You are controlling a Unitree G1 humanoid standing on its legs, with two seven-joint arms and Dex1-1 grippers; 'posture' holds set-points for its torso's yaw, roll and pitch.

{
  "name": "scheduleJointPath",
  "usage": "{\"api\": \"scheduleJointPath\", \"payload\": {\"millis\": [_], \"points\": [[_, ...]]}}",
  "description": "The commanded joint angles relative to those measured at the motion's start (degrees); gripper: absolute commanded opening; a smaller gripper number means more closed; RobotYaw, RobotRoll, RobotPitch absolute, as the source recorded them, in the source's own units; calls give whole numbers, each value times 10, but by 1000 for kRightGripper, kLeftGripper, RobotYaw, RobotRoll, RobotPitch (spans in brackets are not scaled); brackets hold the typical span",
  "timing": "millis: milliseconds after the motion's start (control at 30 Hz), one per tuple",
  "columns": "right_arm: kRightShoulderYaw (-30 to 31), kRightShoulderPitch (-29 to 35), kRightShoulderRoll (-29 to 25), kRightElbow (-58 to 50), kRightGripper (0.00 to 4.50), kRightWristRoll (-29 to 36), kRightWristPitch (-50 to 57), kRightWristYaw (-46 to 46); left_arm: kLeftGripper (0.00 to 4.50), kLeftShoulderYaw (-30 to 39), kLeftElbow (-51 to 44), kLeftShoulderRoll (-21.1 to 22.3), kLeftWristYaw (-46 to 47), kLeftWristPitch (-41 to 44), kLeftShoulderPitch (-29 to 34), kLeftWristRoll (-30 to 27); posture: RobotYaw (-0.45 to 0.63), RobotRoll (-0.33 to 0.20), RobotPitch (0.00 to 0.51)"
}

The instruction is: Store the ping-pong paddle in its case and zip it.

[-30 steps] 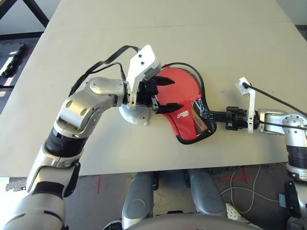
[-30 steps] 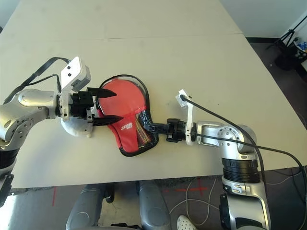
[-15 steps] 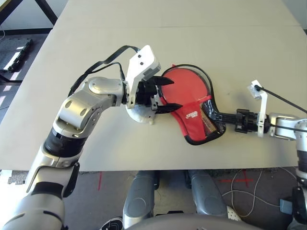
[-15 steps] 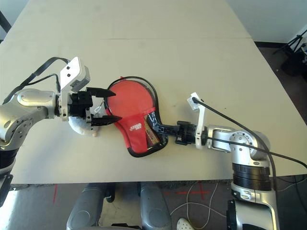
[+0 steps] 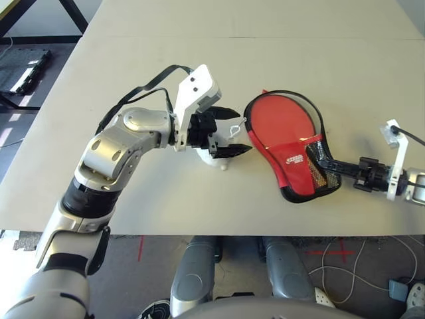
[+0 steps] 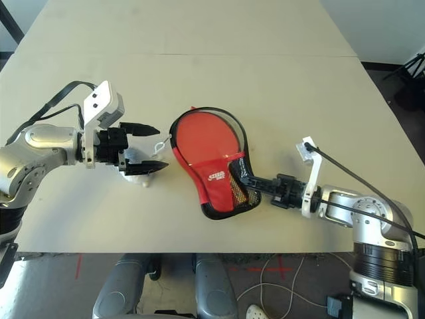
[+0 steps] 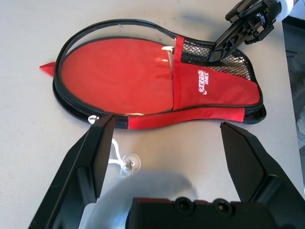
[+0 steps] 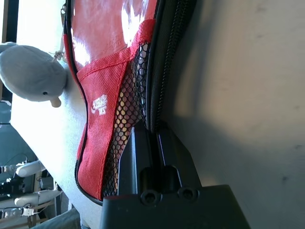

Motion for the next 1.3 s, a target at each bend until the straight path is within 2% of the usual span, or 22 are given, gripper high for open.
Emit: {"api": "scheduleJointPath", "payload": {"millis": [33,333,700,967,1167,1200,1300], "points": [[-15,32,-30,45,16,-34,-11,-9,4500,-9,-2,0,-6,-4,6,7,-52,0,289],[-13,52,-69,64,16,-23,-23,29,4500,-7,0,4,-9,-6,10,8,-50,0,289],[-9,73,-51,-14,16,24,24,35,4500,-7,6,8,-20,-8,6,14,-47,0,288],[0,90,-120,13,2477,19,27,99,4500,-8,8,8,-25,-11,8,20,-53,0,285],[21,48,-204,134,4254,-48,-79,199,4500,-10,8,6,-28,-9,4,22,-54,0,283],[30,38,-213,146,4476,-55,-87,214,4500,-9,8,6,-29,-9,4,22,-54,0,283],[53,-3,-220,192,4476,-95,-148,245,4500,-6,7,8,-31,-5,0,20,-55,0,282]]}}
